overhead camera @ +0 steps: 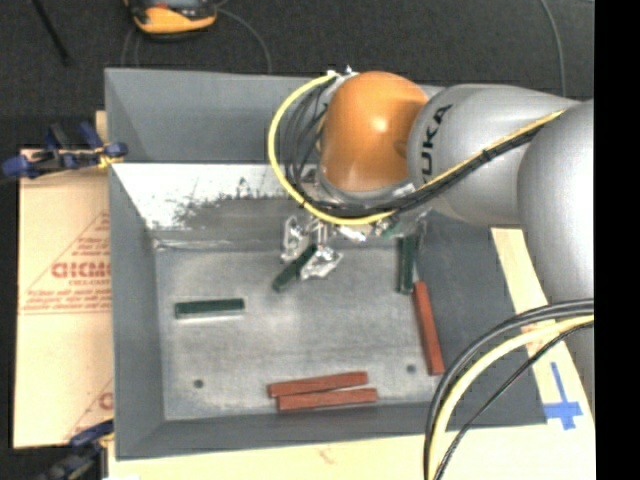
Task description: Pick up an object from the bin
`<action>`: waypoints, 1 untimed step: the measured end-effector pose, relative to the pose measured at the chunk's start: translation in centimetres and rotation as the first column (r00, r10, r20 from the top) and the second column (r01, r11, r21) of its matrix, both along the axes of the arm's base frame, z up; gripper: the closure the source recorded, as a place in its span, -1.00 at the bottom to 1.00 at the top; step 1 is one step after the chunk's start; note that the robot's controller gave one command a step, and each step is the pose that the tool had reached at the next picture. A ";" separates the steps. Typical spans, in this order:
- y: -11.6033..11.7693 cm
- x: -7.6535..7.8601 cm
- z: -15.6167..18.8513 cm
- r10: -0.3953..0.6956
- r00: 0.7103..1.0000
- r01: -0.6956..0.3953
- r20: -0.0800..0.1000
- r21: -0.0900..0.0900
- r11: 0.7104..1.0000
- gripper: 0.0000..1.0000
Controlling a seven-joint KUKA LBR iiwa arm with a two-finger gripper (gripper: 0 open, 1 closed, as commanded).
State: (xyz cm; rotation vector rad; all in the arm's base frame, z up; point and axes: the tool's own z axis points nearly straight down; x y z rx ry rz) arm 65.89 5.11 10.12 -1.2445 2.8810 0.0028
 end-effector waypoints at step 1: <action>-0.1 0.5 9.6 -0.005 1.000 0.005 0.012 -0.002 1.000 1.00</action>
Offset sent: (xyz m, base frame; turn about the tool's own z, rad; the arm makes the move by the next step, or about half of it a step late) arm -0.0001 -0.0001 0.0929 0.0000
